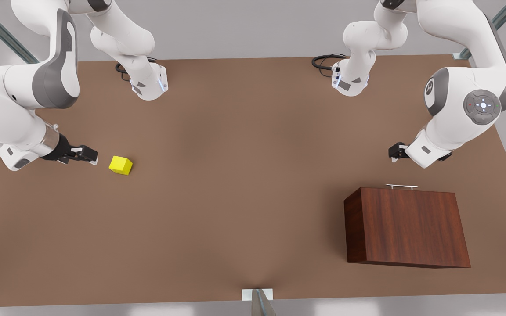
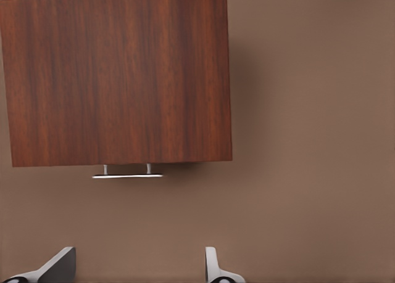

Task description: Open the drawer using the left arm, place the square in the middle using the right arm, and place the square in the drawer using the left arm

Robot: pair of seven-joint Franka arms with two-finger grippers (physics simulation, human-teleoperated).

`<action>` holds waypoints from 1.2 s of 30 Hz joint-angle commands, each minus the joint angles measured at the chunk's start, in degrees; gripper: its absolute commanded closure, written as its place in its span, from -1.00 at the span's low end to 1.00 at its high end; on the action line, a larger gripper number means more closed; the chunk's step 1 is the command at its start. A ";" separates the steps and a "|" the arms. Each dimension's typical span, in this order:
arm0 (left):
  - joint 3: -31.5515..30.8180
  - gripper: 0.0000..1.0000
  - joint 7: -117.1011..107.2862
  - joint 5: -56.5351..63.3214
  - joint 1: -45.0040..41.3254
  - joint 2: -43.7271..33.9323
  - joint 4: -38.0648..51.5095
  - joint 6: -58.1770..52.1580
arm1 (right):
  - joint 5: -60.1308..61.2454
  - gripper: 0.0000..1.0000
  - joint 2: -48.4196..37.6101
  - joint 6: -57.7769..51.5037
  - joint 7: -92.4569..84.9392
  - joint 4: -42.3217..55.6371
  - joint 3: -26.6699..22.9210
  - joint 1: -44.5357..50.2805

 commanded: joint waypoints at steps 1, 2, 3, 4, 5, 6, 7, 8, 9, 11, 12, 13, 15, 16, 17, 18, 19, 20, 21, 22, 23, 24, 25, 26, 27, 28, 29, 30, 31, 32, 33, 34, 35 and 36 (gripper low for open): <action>0.02 -1.00 0.02 -0.01 0.02 0.00 -0.01 -0.02 | 0.01 -1.00 0.01 0.00 0.00 0.00 0.01 0.00; 0.02 -1.00 -0.77 0.08 0.02 -0.18 -0.53 -0.11 | 0.01 -1.00 0.01 0.00 0.00 0.00 0.01 0.00; 0.81 -1.00 -0.86 0.08 0.11 -0.70 -2.11 -1.24 | 0.01 -1.00 0.01 -0.08 0.00 0.00 0.01 0.00; 2.65 -1.00 -0.60 4.20 0.37 -2.02 -8.52 -3.62 | 0.01 -1.00 0.10 0.00 0.00 0.00 0.01 0.00; 3.27 -1.00 -1.82 5.09 0.37 -2.20 -12.48 -2.66 | 0.01 -1.00 0.45 0.00 0.00 0.09 0.01 0.00; 6.52 -1.00 -9.63 4.65 0.46 -2.81 -17.83 2.87 | 0.01 -1.00 0.45 0.09 0.00 0.09 0.01 0.09; 9.15 -1.00 -19.48 2.20 0.46 -3.96 -24.43 11.66 | 0.01 -1.00 0.80 0.27 0.00 0.00 0.09 0.09; 13.54 -1.00 -25.82 -3.16 0.46 -5.27 -30.14 20.53 | 0.01 -1.00 0.89 1.15 0.00 -0.17 0.18 0.18; 18.12 -1.00 -26.61 -6.86 0.46 -6.94 -35.68 28.27 | -0.16 -1.00 1.68 1.93 0.18 -0.52 1.58 0.09; 19.97 -1.00 -42.94 -7.66 0.37 -7.83 -42.54 41.82 | -0.43 -1.00 1.51 11.60 0.35 -9.04 3.52 0.18; 19.97 -1.00 -46.74 -9.93 0.37 -7.83 -42.89 43.13 | -0.43 -1.00 1.51 14.85 1.05 -13.09 4.13 0.18; 19.97 -1.00 -47.70 -11.78 0.37 -8.00 -44.30 46.72 | -0.69 -1.00 1.51 16.17 3.41 -16.24 5.19 0.18; 19.88 -1.00 -48.59 -14.07 0.37 -8.00 -46.50 52.54 | -0.87 -1.00 1.60 18.90 17.30 -21.53 7.21 0.18; 19.79 -1.00 -48.59 -14.34 0.37 -8.18 -47.20 52.63 | -0.78 -1.00 1.42 19.08 23.11 -23.29 7.74 0.09; 19.70 -1.00 -48.41 -14.34 0.29 -8.00 -47.38 52.63 | -0.69 -1.00 0.01 18.20 26.19 -25.92 7.65 -0.44; 19.70 -1.00 -48.06 -14.34 0.20 -7.83 -47.56 52.72 | -0.87 -1.00 0.28 14.78 25.75 -26.28 7.13 -1.14; 19.70 -1.00 -47.79 -14.34 0.20 -7.83 -48.78 54.64 | -1.22 -1.00 0.45 14.24 22.60 -26.37 6.86 -2.02; 19.70 -1.00 -47.79 -14.34 0.20 -7.83 -50.71 57.46 | -4.64 -1.00 -0.42 14.33 20.04 -27.85 6.86 -2.11; 19.70 -1.00 -47.79 -14.34 0.29 -7.83 -51.68 59.57 | -4.65 -1.00 -2.18 15.21 20.13 -29.79 6.77 -2.20; 19.70 -1.00 -47.79 -14.34 0.29 -7.83 -53.26 62.82 | -4.65 -1.00 -2.89 15.38 20.13 -31.11 5.98 -2.72; 19.70 -1.00 -47.79 -14.34 0.29 -7.83 -54.50 65.72 | -2.89 -1.00 -4.64 16.35 20.13 -34.18 5.81 -4.83; 19.70 -1.00 -47.88 -14.42 0.29 -7.83 -54.50 65.90 | -0.96 -1.00 -6.49 18.45 20.13 -38.14 5.81 -4.66; 19.70 -1.00 -47.88 -14.51 0.29 -7.65 -54.50 66.95 | -0.87 -1.00 -7.02 21.45 20.04 -41.04 5.89 -4.66; 19.70 -1.00 -47.97 -15.30 0.29 -7.56 -54.50 67.04 | -0.87 -1.00 -6.67 21.89 20.04 -40.96 5.81 -5.01; 19.70 -1.00 -47.97 -16.45 0.29 -7.47 -54.50 67.92 | -0.87 -1.00 -6.14 22.06 19.86 -41.04 5.81 -6.59; 19.70 -1.00 -47.97 -16.45 0.29 -7.30 -54.50 68.36 | -0.78 -1.00 -5.44 22.76 18.64 -41.04 5.81 -7.55; 19.62 -1.00 -47.97 -16.53 0.29 -6.16 -54.50 69.76 | -0.87 -1.00 -4.56 24.78 18.11 -42.01 5.81 -9.05; 19.62 -1.00 -47.97 -16.53 0.29 -5.37 -54.41 70.38 | -0.87 -1.00 -2.72 26.28 18.11 -42.19 5.81 -9.14; 19.62 -1.00 -47.97 -16.53 0.29 -5.28 -54.41 70.38 | -0.87 -1.00 -1.13 27.51 18.11 -42.10 5.81 -9.05; 19.62 -1.00 -48.06 -16.53 0.29 -5.28 -54.32 70.47 | -0.87 -1.00 0.54 29.53 18.02 -42.10 5.81 -9.05; 19.62 -1.00 -47.97 -16.53 0.29 -5.28 -54.41 70.38 | -0.87 -1.00 1.59 31.11 18.02 -42.19 5.81 -9.05; 19.62 -1.00 -47.97 -16.53 0.29 -5.28 -54.41 70.47 | -0.87 -1.00 2.03 31.64 16.97 -42.27 5.81 -9.14; 19.62 -1.00 -47.97 -16.53 0.29 -5.28 -54.41 71.26 | -0.87 -1.00 1.95 31.64 16.87 -42.62 5.81 -9.14; 19.62 -1.00 -47.97 -16.53 0.29 -5.02 -54.41 71.61 | -0.87 -1.00 1.77 32.96 16.26 -43.85 5.81 -9.23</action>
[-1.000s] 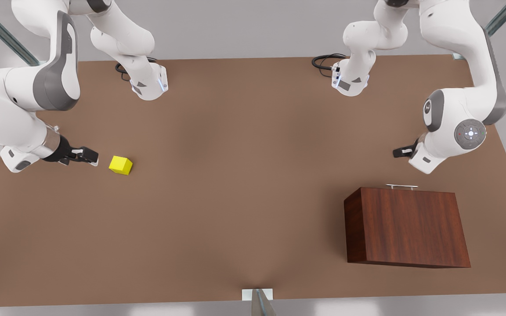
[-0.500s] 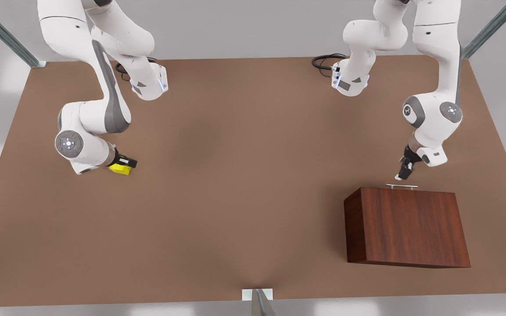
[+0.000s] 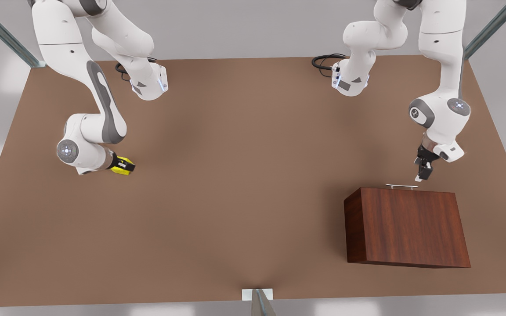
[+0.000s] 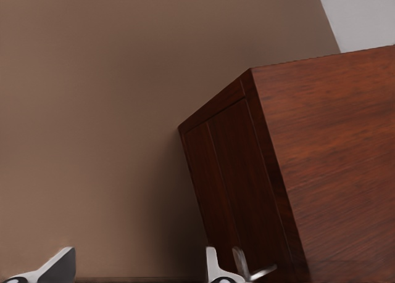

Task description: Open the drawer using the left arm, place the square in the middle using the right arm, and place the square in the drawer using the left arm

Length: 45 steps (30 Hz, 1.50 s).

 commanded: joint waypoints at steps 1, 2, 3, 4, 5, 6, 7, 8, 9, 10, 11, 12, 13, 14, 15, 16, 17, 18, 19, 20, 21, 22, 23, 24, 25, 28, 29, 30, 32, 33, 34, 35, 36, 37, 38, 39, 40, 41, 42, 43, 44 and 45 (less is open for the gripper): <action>0.01 -1.00 0.00 -1.02 0.70 0.09 0.00 0.21 | 0.00 -1.00 -0.02 0.04 -0.12 -0.24 0.01 -0.02; 0.01 -1.00 0.00 -1.56 0.70 0.97 0.18 0.47 | 0.08 -1.00 -0.37 0.04 -1.25 -1.12 0.01 -0.37; -0.08 -1.00 -0.35 -1.91 0.70 1.50 0.18 1.70 | 0.00 -1.00 -0.37 0.57 -3.27 -1.38 0.01 -1.24; -0.16 -1.00 -0.53 -3.49 0.70 1.68 0.44 1.79 | 0.00 -1.00 -0.11 2.15 -6.26 -2.26 0.01 -2.91; -0.16 -1.00 -0.62 -3.93 0.70 1.68 0.44 1.79 | 0.00 -1.00 0.16 2.68 -7.32 -2.35 0.01 -3.36; -0.52 -1.00 -0.62 -4.81 0.70 1.76 0.62 1.71 | 0.08 -1.00 0.33 3.47 -7.50 -2.70 -0.08 -3.45; -0.52 -1.00 -0.62 -4.81 0.70 1.76 0.70 1.79 | 0.00 -1.00 0.33 4.00 -7.59 -3.31 -0.26 -3.53; -0.52 -1.00 -0.62 -4.90 0.70 1.76 0.70 1.79 | 0.00 -1.00 0.42 4.09 -9.16 -3.58 -0.26 -4.94; -0.60 -1.00 -0.62 -5.25 0.70 1.85 1.14 1.70 | 0.00 -1.00 0.77 4.09 -10.40 -3.58 -0.26 -5.91; -0.60 -1.00 -0.62 -5.25 0.61 1.85 1.23 1.71 | -0.18 -1.00 1.30 4.09 -10.40 -3.58 -0.34 -5.99; -0.60 -1.00 -0.62 -5.25 0.61 1.85 1.76 1.70 | -0.36 -1.00 1.39 4.09 -10.49 -3.58 -0.34 -6.61; -1.83 -1.00 -0.62 -5.33 0.61 2.55 2.11 1.79 | -0.53 -1.00 1.56 4.09 -10.66 -3.58 -0.34 -6.78; -1.83 -1.00 -0.62 -5.42 0.61 3.52 2.81 1.79 | -0.53 -1.00 2.35 4.26 -11.19 -3.49 -0.34 -7.66; -1.83 -1.00 -0.62 -5.42 0.61 3.79 2.99 1.79 | -0.53 -1.00 2.62 4.61 -11.19 -3.49 -0.34 -7.75; -1.83 -1.00 -0.62 -5.42 0.61 4.05 2.99 1.79 | -0.53 -1.00 2.97 4.61 -11.19 -3.49 -0.43 -7.84; -1.84 -1.00 -0.70 -5.42 0.61 4.31 3.08 1.79 | -0.62 -1.00 3.41 4.61 -11.19 -3.49 -0.43 -7.84; -1.84 -1.00 -0.62 -5.42 0.61 4.31 3.08 1.79 | -0.62 -1.00 3.67 4.61 -11.19 -3.49 -0.35 -7.75; -1.83 -1.00 -0.62 -5.42 0.61 4.22 3.16 1.70 | -0.53 -1.00 4.11 4.97 -11.10 -3.49 -0.34 -7.66; -1.83 -1.00 -0.62 -5.42 0.61 4.14 3.16 1.70 | -0.53 -1.00 4.20 4.97 -11.02 -3.49 -0.34 -7.58; -1.83 -1.00 -0.62 -5.25 0.61 4.05 3.16 1.70 | -0.53 -1.00 4.29 4.97 -10.93 -3.49 -0.34 -7.49; -1.83 -1.00 -0.62 -5.16 0.61 3.87 3.08 1.62 | -0.53 -1.00 4.99 5.14 -10.93 -3.49 -0.34 -7.49; -1.83 -1.00 -0.62 -5.16 0.61 3.70 3.08 1.44 | -0.53 -1.00 5.43 5.40 -10.93 -3.49 -0.35 -7.40; -1.83 -1.00 -0.53 -5.25 0.61 3.00 2.73 0.56 | -0.62 -1.00 5.96 5.67 -10.66 -3.49 -0.43 -6.96; -1.83 -1.00 -0.53 -5.33 0.61 2.64 2.64 0.21 | -0.53 -1.00 6.66 5.93 -10.58 -3.49 -0.34 -6.96; -1.83 -1.00 -0.44 -5.34 0.61 2.38 2.72 -0.23 | -0.62 -1.00 6.92 6.46 -10.58 -3.40 -0.34 -6.96; -1.75 -1.00 -0.35 -5.34 0.61 1.59 2.81 -0.49 | -3.87 -1.00 7.45 6.64 -10.49 -3.49 -0.43 -7.66; -1.75 -1.00 -0.44 -5.34 0.61 1.24 2.81 -0.58 | -4.84 -1.00 7.89 6.72 -10.49 -3.49 -1.04 -7.75; -1.75 -1.00 -0.53 -5.34 0.61 0.80 2.99 -1.55 | -4.84 -1.00 7.98 6.72 -10.49 -3.49 -1.14 -7.66; -1.83 -1.00 -0.79 -5.42 0.61 0.71 3.69 -1.63 | -4.84 -0.99 8.77 6.72 -10.40 -3.58 -1.14 -7.05; -1.83 -1.00 -0.97 -5.42 0.44 1.06 4.04 -1.55 | -4.84 -0.98 9.21 6.81 -10.31 -3.49 -1.14 -6.87; -1.92 -1.00 -1.41 -5.42 0.17 1.15 4.22 -1.46 | -4.84 -0.98 9.74 7.25 -10.31 -3.49 -1.14 -6.87; -2.45 -1.00 -1.41 -5.42 0.00 1.32 4.75 -1.46 | -4.84 -0.98 10.09 7.34 -10.31 -3.40 -1.14 -6.87; -2.54 -1.00 -1.76 -5.42 -0.44 1.50 4.83 -1.37 | -4.84 -0.98 10.09 7.34 -10.31 -3.40 -1.14 -6.87; -2.54 -1.00 -1.85 -5.51 -1.15 1.41 4.75 -1.46 | -4.84 -0.98 10.00 7.34 -10.31 -3.32 -1.14 -6.96; -2.54 -1.00 -2.11 -5.51 -1.23 1.50 4.75 -1.46 | -4.84 -0.98 10.09 7.34 -10.31 -3.14 -1.14 -7.31; -2.54 -1.00 -2.37 -5.42 -1.50 1.50 4.66 -1.55 | -4.84 -0.98 10.00 7.43 -10.31 -2.88 -1.22 -7.40; -2.54 -1.00 -2.64 -5.42 -1.67 1.50 4.66 -1.55 | -4.84 -0.98 10.00 7.43 -10.05 -2.53 -1.22 -7.58; -2.54 -1.00 -2.90 -5.42 -1.67 1.76 4.48 -1.81 | -4.75 -0.98 10.00 7.43 -9.96 -2.44 -1.31 -7.58; -2.54 -1.00 -2.90 -5.42 -1.67 1.76 4.40 -2.51 | -4.75 -0.98 10.00 7.43 -9.96 -2.09 -1.84 -7.49; -2.54 -1.00 -2.90 -5.42 -1.67 1.76 4.22 -2.51 | -4.75 -0.98 10.00 7.43 -9.79 -2.00 -1.93 -7.40; -2.54 -1.00 -2.99 -5.42 -1.67 1.76 4.40 -2.51 | -4.84 -0.98 10.00 7.51 -8.38 -1.91 -1.93 -7.05; -2.54 -1.00 -2.99 -5.42 -2.02 1.76 4.40 -2.60 | -4.84 -0.98 10.18 7.51 -8.29 -1.56 -1.93 -6.96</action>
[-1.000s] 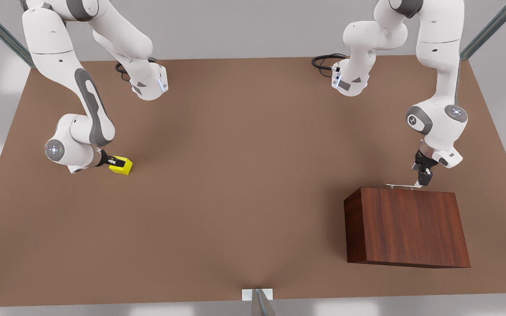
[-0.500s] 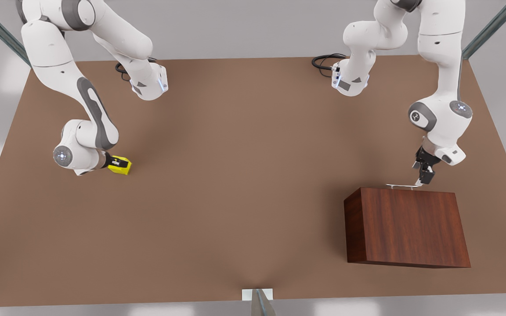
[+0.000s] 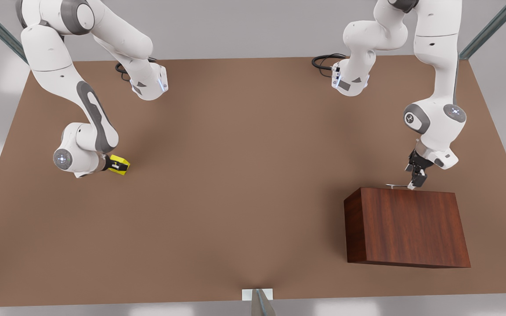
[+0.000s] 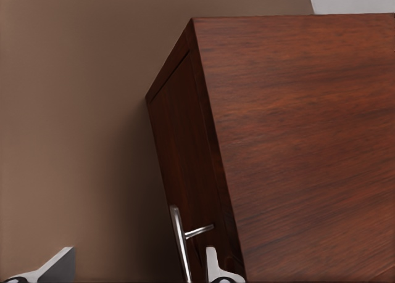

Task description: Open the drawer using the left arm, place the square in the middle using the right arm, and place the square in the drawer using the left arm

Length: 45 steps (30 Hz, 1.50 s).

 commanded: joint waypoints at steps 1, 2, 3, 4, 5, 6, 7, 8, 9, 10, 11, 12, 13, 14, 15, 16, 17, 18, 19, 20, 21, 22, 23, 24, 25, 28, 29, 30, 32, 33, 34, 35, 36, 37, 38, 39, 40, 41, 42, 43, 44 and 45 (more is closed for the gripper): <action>0.00 -1.00 -0.10 0.01 0.07 0.00 -0.15 -0.02 | -0.07 -0.98 0.06 0.00 0.02 0.19 0.00 -0.02; 0.00 -1.00 -0.11 0.01 -0.02 0.08 0.02 -0.37 | -0.07 -0.98 0.14 0.00 0.11 0.19 0.00 -0.02; 0.00 -1.00 -0.11 0.01 -0.64 0.09 0.02 -0.63 | -0.07 -0.98 0.67 0.00 0.19 0.63 0.00 -0.02; 0.00 -1.00 -0.11 0.01 -0.72 0.08 0.02 -0.72 | -0.07 -0.98 0.85 0.00 0.19 0.81 0.00 -0.02; 0.00 -1.00 -0.11 0.01 -0.72 0.09 0.02 -0.72 | -0.07 -0.98 0.94 0.00 0.19 1.07 0.00 -0.02; 0.00 -1.00 -0.11 0.01 -0.72 0.09 -0.16 -0.72 | -0.07 -0.98 0.94 0.09 0.19 1.16 0.00 -0.02; 0.00 -1.00 -0.11 0.01 -0.72 0.35 -0.16 -0.81 | -0.07 -0.98 1.11 0.00 0.19 1.42 0.00 -0.02; 0.00 -1.00 -0.11 0.01 -0.72 0.52 -0.16 -0.81 | -0.16 -0.98 1.11 0.00 0.19 1.34 0.00 -0.02; 0.00 -1.00 -0.02 0.01 -0.72 0.96 -0.24 -0.81 | -0.25 -0.98 1.11 0.09 0.19 1.42 0.00 -0.02; 0.00 -1.00 -0.11 0.01 -0.72 0.96 -0.24 -0.81 | -0.33 -0.93 1.11 0.09 0.19 1.42 0.00 -0.02; 0.00 -1.00 -0.11 0.01 -0.72 0.96 -0.24 -0.81 | -0.42 -0.79 1.11 0.53 0.19 1.34 0.00 -0.02; 0.00 -1.00 -0.11 -0.07 -0.72 1.05 -0.24 -0.90 | -0.42 -0.56 1.20 0.53 0.19 1.34 0.00 -0.02; 0.00 -1.00 -0.11 -0.07 -0.72 1.05 -0.42 -1.07 | -0.42 -0.33 1.20 0.53 0.19 1.34 0.00 -0.02; 0.00 -1.00 -0.11 0.01 -0.72 0.79 -0.51 -1.86 | -0.42 -0.10 1.11 0.53 0.19 1.34 0.00 -0.02; 0.00 -1.00 -0.19 -0.07 -0.72 0.61 -0.59 -2.57 | -0.68 -0.04 1.11 0.53 0.19 1.34 0.00 -0.11; 0.00 -1.00 -0.63 -0.07 -0.72 0.61 -0.68 -2.83 | -0.86 -0.05 1.11 0.44 0.19 1.34 0.00 -0.19; 0.09 -1.00 -1.16 -0.07 -0.72 0.44 -0.68 -3.44 | -0.86 -0.05 1.20 0.44 0.19 1.34 0.00 -0.11; 0.00 -1.00 -1.95 -0.07 -0.72 0.17 -0.68 -3.80 | -0.86 -0.05 1.20 0.44 0.19 1.34 0.00 -0.02; 0.00 -1.00 -2.48 -0.07 -0.72 0.00 -0.68 -4.76 | -0.86 -0.05 1.20 0.44 0.28 1.34 0.00 0.07; 0.09 -1.00 -2.74 -0.07 -0.72 -0.35 -0.68 -5.38 | -0.86 -0.07 1.20 0.44 0.28 1.42 0.09 0.07; 0.09 -1.00 -2.74 -0.07 -0.72 -0.97 -0.68 -6.96 | -0.86 -0.09 1.20 0.27 0.28 1.69 0.09 0.07; 0.09 -1.00 -2.74 -0.07 -0.72 -1.06 -0.68 -7.14 | -0.86 -0.09 1.11 -0.87 0.28 2.74 0.09 0.07; 0.09 -1.00 -3.09 -0.07 -0.64 -0.97 -0.68 -7.49 | -0.86 -0.09 1.02 -2.63 0.28 4.41 0.09 0.07; 0.18 -1.00 -3.01 -0.07 -0.64 -1.06 -0.68 -8.72 | -0.77 -0.09 0.85 -4.65 0.46 6.87 0.44 0.24; 0.27 -1.00 -3.01 -0.07 -0.55 -0.97 -0.68 -8.72 | -0.34 -0.08 0.76 -7.11 0.63 9.24 0.70 0.33; 0.53 -1.00 -3.09 -0.07 -0.37 -2.11 -0.68 -11.09 | -0.25 -0.07 1.64 -15.63 2.12 20.04 0.79 7.18; 0.62 -1.00 -3.01 0.01 -0.20 -2.46 -0.68 -11.62 | -0.16 -0.07 1.81 -17.75 3.88 22.78 0.79 9.29; 0.62 -1.00 -3.01 0.01 -0.20 -2.46 -0.68 -11.71 | -0.07 -0.05 1.73 -17.84 5.19 24.09 0.79 10.87; 0.62 -1.00 -3.01 0.01 -0.02 -2.46 -0.68 -12.23 | 2.64 -0.05 2.60 -21.09 13.28 29.36 0.79 17.72; 0.62 -1.00 -3.01 0.10 0.07 -2.38 -0.68 -12.23 | 4.75 -0.05 3.39 -21.44 13.55 31.30 0.79 19.48; 0.62 -1.00 -3.09 0.01 0.07 -2.46 -0.77 -12.76 | 5.38 -0.05 5.76 -21.62 13.20 34.90 0.88 22.91; 0.71 -1.00 -3.09 0.01 0.07 -2.90 -0.77 -13.38 | 5.38 -0.05 7.70 -22.23 13.73 38.33 0.79 26.52; 1.32 -1.00 -3.09 0.10 0.07 -3.43 -0.77 -14.69 | 5.55 -0.05 10.07 -23.12 14.51 42.11 0.79 30.03; 2.02 -1.00 -3.09 0.54 0.07 -3.78 -0.77 -16.27 | 5.47 -0.05 11.66 -23.03 20.49 44.05 0.79 31.88; 2.38 -1.00 -3.09 0.63 0.07 -4.05 -0.77 -16.72 | 5.55 -0.05 13.59 -23.11 22.78 46.95 0.79 34.43; 2.47 -1.00 -3.09 0.63 0.07 -4.05 -0.86 -17.24 | 5.64 -0.05 15.61 -23.03 26.73 49.32 0.88 36.45; 2.47 -1.00 -3.09 0.63 0.15 -3.96 -0.86 -17.42 | 8.01 -0.05 17.98 -23.03 29.37 52.75 0.88 38.56; 2.47 -1.00 -3.09 0.81 0.24 -3.96 -0.95 -17.42 | 9.51 -0.05 20.44 -23.03 32.97 56.52 0.79 40.32; 2.47 -1.00 -3.09 0.81 0.33 -3.96 -0.95 -17.51 | 9.60 -0.05 21.76 -22.41 36.66 58.38 0.88 42.08; 2.47 -1.00 -3.27 0.81 0.33 -3.87 -0.95 -17.42 | 9.60 -0.05 24.13 -22.32 42.11 61.54 0.88 44.71; 2.47 -1.00 -3.27 0.81 0.33 -3.96 -0.95 -17.51 | 9.68 -0.05 26.42 -21.54 46.68 64.17 0.88 46.39; 2.47 -1.00 -3.53 0.81 0.33 -3.96 -0.95 -17.51 | 9.60 -0.05 28.35 -20.22 50.28 66.11 0.88 48.05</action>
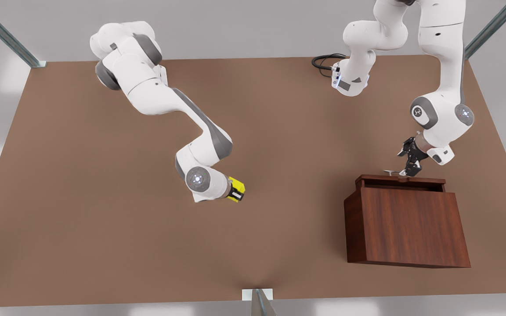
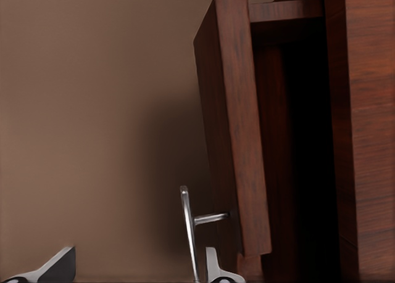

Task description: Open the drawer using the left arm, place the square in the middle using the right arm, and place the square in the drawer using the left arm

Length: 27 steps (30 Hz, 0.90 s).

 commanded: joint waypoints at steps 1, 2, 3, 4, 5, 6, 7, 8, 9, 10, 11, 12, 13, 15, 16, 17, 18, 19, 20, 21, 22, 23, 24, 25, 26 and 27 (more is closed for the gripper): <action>0.01 -1.00 -0.10 0.11 0.28 0.00 -0.09 0.00 | -0.15 -0.05 0.50 0.54 0.63 0.09 0.00 0.66; 0.01 -1.00 -0.10 0.11 0.36 -0.09 -0.09 -0.53 | -0.24 -0.05 2.08 2.48 1.86 0.35 0.00 2.59; 0.01 -1.00 -0.10 0.11 0.36 -0.27 -0.09 -0.97 | -0.41 -0.05 3.22 3.71 2.13 1.14 -0.09 3.39; 0.01 -1.00 -0.10 0.11 0.28 -0.44 -0.09 -1.76 | -0.76 -0.05 4.98 3.62 1.43 3.51 0.09 3.83; 0.01 -1.00 -0.10 0.11 0.28 -0.71 -0.09 -2.72 | -1.99 -0.05 5.42 3.36 -4.98 4.22 -0.18 5.41; 0.01 -1.00 -0.10 0.11 0.28 -0.97 -0.09 -3.34 | -4.36 -0.05 5.77 3.27 -10.69 4.31 -0.18 6.20; 0.01 -1.00 -0.10 0.11 0.36 -1.15 -0.09 -3.52 | -5.16 -0.05 6.04 3.10 -13.25 4.48 -0.35 7.34; 0.01 -1.00 -0.10 0.11 0.36 -1.23 -0.09 -3.60 | -7.09 -0.05 6.12 2.83 -16.76 4.48 -0.27 7.96; 0.01 -1.00 -0.10 0.11 0.36 -1.41 -0.09 -3.69 | -7.79 -0.05 6.30 2.74 -17.47 4.39 -0.35 8.13; 0.01 -1.00 -0.19 0.11 0.36 -1.41 -0.09 -4.48 | -9.46 -0.05 6.56 0.99 -21.41 4.48 -0.09 8.13; 0.01 -1.00 -0.28 0.11 0.36 -1.50 -0.09 -5.01 | -9.64 -0.05 6.83 0.02 -22.13 4.66 -0.35 9.36; 0.01 -1.00 -0.54 0.11 0.28 -1.50 -0.17 -5.62 | -9.64 -0.05 6.83 -2.26 -23.18 5.10 -0.35 9.45; 0.01 -1.00 -0.54 0.11 0.36 -1.50 -0.17 -5.80 | -9.64 -0.05 6.83 -4.89 -25.11 6.06 -0.35 9.54; 0.01 -1.00 -0.98 0.11 0.36 -1.59 -0.17 -6.24 | -10.25 -0.05 6.91 -6.40 -26.61 6.24 -0.35 9.72; 0.01 -1.00 -0.98 0.11 0.28 -1.59 -0.17 -6.15 | -10.96 -0.05 7.00 -6.83 -29.15 6.15 -0.18 9.72; 0.01 -1.00 -0.98 0.11 0.28 -1.59 -0.17 -6.15 | -11.05 -0.05 7.27 -7.01 -30.39 6.24 -0.53 10.77; 0.01 -1.00 -0.98 0.11 0.36 -1.59 -0.17 -6.15 | -11.93 -0.05 7.27 -7.27 -31.18 6.15 -0.53 10.95; 0.01 -1.00 -0.98 0.11 0.36 -1.59 -0.17 -6.15 | -12.72 -0.05 7.18 -9.03 -33.03 6.06 -0.35 11.03; 0.01 -1.00 -0.98 0.11 0.36 -1.59 -0.17 -6.06 | -14.30 -0.05 7.27 -9.56 -33.29 5.89 -0.44 13.40; 0.01 -1.00 -0.98 0.11 0.36 -1.59 -0.09 -6.06 | -14.74 -0.05 7.27 -10.35 -33.29 5.36 -0.44 14.37; 0.01 -1.00 -0.98 0.11 0.28 -1.67 -0.17 -6.06 | -15.71 -0.05 7.18 -10.88 -34.61 5.27 -0.44 15.16; 0.01 -1.00 -0.98 0.11 0.28 -1.67 -0.09 -6.15 | -15.71 -0.05 7.18 -10.79 -35.83 4.75 -0.09 15.16; 0.01 -1.00 -0.98 0.11 0.36 -1.67 -0.17 -6.15 | -15.53 -0.05 7.18 -10.44 -36.81 4.57 0.00 15.51; 0.01 -1.00 -0.89 0.11 0.36 -2.02 -0.17 -6.41 | -15.36 -0.05 7.09 -10.44 -36.81 4.75 0.00 16.31; 0.01 -1.00 -0.89 0.20 0.36 -2.29 -0.17 -7.55 | -15.35 -0.05 7.00 -10.53 -36.81 4.75 0.09 16.39; 0.01 -1.00 -0.98 0.29 0.36 -2.38 -0.17 -8.00 | -15.27 -0.05 7.00 -10.62 -36.81 4.75 0.18 16.48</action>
